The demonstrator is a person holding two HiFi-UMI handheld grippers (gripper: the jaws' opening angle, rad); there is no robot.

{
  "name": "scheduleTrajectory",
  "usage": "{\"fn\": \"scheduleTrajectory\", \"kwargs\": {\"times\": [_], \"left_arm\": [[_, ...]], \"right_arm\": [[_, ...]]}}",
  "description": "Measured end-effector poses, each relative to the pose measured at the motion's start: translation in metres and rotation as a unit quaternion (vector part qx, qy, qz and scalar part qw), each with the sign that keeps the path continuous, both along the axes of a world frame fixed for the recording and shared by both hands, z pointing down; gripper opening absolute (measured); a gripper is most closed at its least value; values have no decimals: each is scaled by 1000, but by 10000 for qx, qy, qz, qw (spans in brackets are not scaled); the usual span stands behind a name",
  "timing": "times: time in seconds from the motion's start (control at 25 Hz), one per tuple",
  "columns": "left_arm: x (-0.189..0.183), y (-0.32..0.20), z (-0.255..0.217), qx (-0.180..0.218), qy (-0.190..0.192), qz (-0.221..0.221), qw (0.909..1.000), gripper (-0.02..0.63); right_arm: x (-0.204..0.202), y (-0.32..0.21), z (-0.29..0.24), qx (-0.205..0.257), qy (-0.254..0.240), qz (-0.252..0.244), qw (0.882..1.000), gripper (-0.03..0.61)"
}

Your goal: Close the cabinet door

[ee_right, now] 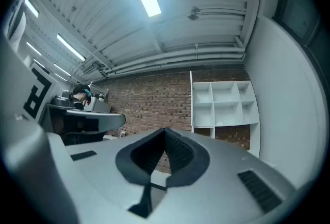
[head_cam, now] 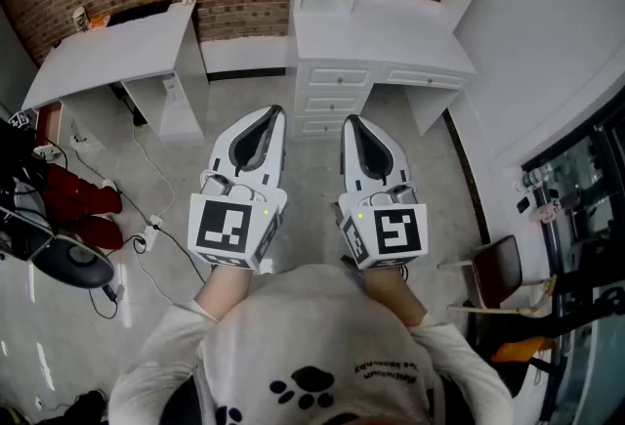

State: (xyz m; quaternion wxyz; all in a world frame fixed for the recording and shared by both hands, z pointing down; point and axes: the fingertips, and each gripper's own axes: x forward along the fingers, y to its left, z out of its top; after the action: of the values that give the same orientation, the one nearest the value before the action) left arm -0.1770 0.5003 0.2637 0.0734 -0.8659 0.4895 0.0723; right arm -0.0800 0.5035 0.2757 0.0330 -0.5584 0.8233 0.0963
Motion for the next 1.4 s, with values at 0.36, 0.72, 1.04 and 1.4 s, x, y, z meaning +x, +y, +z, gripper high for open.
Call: {"fn": "scheduleTrajectory", "kwargs": {"times": [0.36,0.72,1.04,1.4], "left_arm": [[6,-6,3,-41,27,135,9999,8],[14,-52,15,-181,7,215,9996,9],[19,-123,14,-200,95,84,9997,8],[44,-209,-1,-99,169,-118,9997,8]], "right_arm": [[5,-3,0,-17,33,124,9999,9],[8,-48,8,-61,-113,28,9999,11],[12,-125,3,3,-133,-185,9997,11],[29,-212,-15,173,-93,-611,9979,11]]}}
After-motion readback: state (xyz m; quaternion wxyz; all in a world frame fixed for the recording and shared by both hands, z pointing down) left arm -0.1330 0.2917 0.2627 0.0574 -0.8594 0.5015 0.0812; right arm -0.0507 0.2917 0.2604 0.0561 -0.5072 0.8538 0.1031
